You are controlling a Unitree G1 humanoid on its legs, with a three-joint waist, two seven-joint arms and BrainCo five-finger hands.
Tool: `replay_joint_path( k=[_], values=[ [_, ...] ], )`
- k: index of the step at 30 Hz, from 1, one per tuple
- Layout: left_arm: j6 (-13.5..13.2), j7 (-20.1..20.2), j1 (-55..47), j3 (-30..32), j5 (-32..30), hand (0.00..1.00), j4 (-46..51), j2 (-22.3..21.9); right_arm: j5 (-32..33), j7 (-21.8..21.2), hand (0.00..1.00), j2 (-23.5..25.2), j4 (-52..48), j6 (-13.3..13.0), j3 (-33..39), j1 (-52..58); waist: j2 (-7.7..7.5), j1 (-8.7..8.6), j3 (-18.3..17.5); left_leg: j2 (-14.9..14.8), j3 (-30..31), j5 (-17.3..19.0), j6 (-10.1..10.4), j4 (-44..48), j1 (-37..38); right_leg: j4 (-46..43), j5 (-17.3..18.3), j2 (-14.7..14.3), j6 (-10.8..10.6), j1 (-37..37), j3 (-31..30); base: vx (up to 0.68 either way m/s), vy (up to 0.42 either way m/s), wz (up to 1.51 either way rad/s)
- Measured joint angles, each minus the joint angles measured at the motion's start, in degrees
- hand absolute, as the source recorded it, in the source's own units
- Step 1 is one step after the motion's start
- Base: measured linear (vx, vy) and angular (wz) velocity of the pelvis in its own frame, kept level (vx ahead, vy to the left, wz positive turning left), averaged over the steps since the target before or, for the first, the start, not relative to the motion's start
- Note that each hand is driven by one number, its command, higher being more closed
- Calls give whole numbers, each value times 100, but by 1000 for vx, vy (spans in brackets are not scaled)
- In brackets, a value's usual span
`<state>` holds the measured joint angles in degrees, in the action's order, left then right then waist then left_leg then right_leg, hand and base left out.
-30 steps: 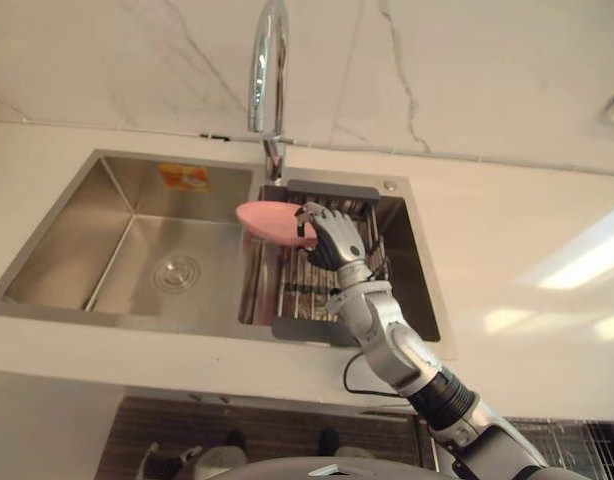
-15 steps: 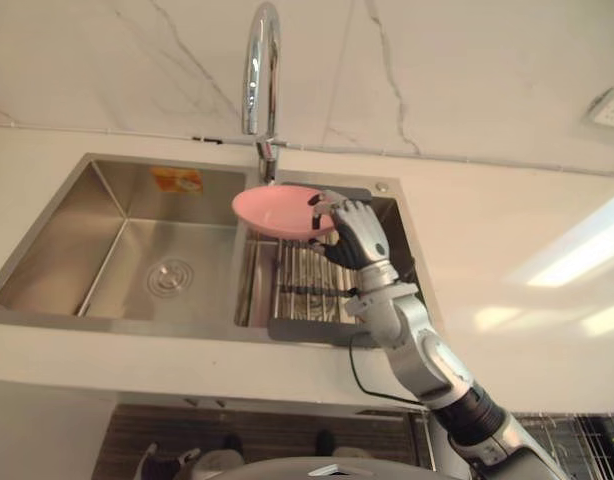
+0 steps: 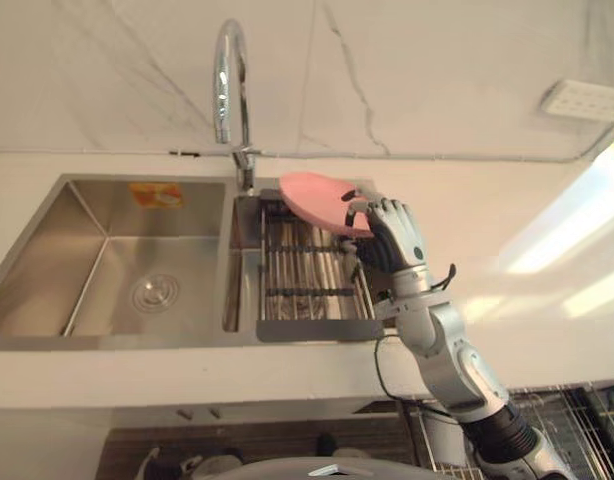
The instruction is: Walk over to the sink, pick up the cup, carry it to the dishwasher, place the cup inside the dishwasher, then close the dishwasher door
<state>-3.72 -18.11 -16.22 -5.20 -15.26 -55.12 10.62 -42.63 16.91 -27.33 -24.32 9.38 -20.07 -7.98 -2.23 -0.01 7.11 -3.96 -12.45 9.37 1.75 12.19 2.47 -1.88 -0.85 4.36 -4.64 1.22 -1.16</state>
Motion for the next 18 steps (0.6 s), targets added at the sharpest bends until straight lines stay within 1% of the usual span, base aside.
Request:
replay_joint_path(
  k=[1,2,3,4,5,6,8,9,10,11,12,13,14,15,16,17,18],
  values=[
    [-32,-3,-35,-2,-23,0,2,-65,0,33,100,-160,0,-18,57,-2,182,3,-50,-125,243,450,29,770,-337,-32,-24,-156,41,-67,-120,-1,84,-88],
    [-77,-2,-20,-3,-68,0,2,-110,0,73,100,-265,0,-12,75,-25,359,59,-87,-160,750,710,2,1226,-457,-49,-87,-348,32,-116,-358,3,88,-83],
    [-82,-2,-22,-3,-70,0,2,-109,0,74,100,-261,0,-13,75,-26,363,60,-89,-157,806,732,5,1246,-452,-56,-113,-371,15,-128,-390,25,69,-91],
    [-101,4,-27,-2,-77,0,-2,-97,-1,77,100,-262,-1,-14,84,-39,334,31,-85,-120,862,759,0,1200,-445,-81,-187,-388,-37,-222,-526,-4,33,-66],
    [-113,36,111,-5,-82,0,-1,-70,-8,76,100,-270,0,-7,150,-46,247,-39,-81,-32,764,713,-34,1052,-459,-175,-208,-338,-59,-429,-689,-4,33,-60],
    [-120,55,139,-5,-83,0,0,-66,-8,75,100,-272,0,-7,171,-48,236,-53,-74,-15,747,700,-53,1048,-462,-195,-209,-330,-61,-458,-724,-41,72,-44],
    [-140,202,325,-56,-86,0,1,-55,-30,66,100,-300,1,50,455,-45,206,-186,-39,99,716,688,-109,1040,-469,-344,-237,-271,-63,-641,-842,-41,80,-37],
    [-143,222,325,-57,-88,0,1,-44,-44,66,100,-301,0,61,527,-48,195,-201,-35,118,717,700,-129,1044,-467,-367,-263,-272,-64,-686,-886,-54,72,-58],
    [-144,228,323,-41,-117,0,-6,-30,-50,67,100,-306,0,62,681,-47,166,-195,-16,125,589,724,-171,1071,-469,-368,-363,-276,-64,-770,-863,-79,72,-86],
    [-145,223,317,53,-120,0,-13,-47,-51,75,100,-305,6,59,761,-79,145,-167,4,78,362,702,-238,1053,-469,-166,-633,-319,266,-832,-736,-102,65,-101],
    [-146,220,317,101,-116,0,-13,-59,-51,77,100,-300,12,47,752,-114,183,-143,6,-37,217,653,-297,989,-479,134,-889,-375,669,-780,-744,-134,49,-138],
    [-184,204,280,324,-60,0,-30,-49,-58,95,100,-291,37,-31,697,-222,144,18,70,-195,-237,523,-325,746,-371,-188,-670,-300,1151,-864,60,-120,20,-123],
    [-191,193,272,421,-2,0,-50,-46,-61,96,100,-290,67,-107,684,-250,142,47,81,-234,-401,475,-307,656,-327,-623,-373,-180,1089,-951,597,-147,13,-139],
    [-193,172,231,531,145,0,-53,-45,-122,112,100,-291,120,-220,678,-311,187,81,106,-349,-646,447,-299,640,-287,-1273,125,60,1061,-935,1434,-172,0,-120],
    [-202,172,177,601,168,0,-55,-21,-290,120,100,-289,296,-316,674,-462,177,149,94,-491,-917,446,-296,679,-256,-1790,457,344,1031,-855,1969,-144,2,-117],
    [-205,172,161,661,167,0,-55,-10,-322,120,100,-290,369,-317,672,-537,173,200,91,-574,-1039,430,-270,682,-234,-1962,579,485,1027,-773,2191,-156,-63,-117],
    [-237,170,125,747,166,0,-53,-6,-395,117,100,-288,541,-293,668,-711,155,259,76,-738,-1237,390,-200,683,-221,-2191,720,762,1017,-596,2563,-87,-94,-99]
  ],
)
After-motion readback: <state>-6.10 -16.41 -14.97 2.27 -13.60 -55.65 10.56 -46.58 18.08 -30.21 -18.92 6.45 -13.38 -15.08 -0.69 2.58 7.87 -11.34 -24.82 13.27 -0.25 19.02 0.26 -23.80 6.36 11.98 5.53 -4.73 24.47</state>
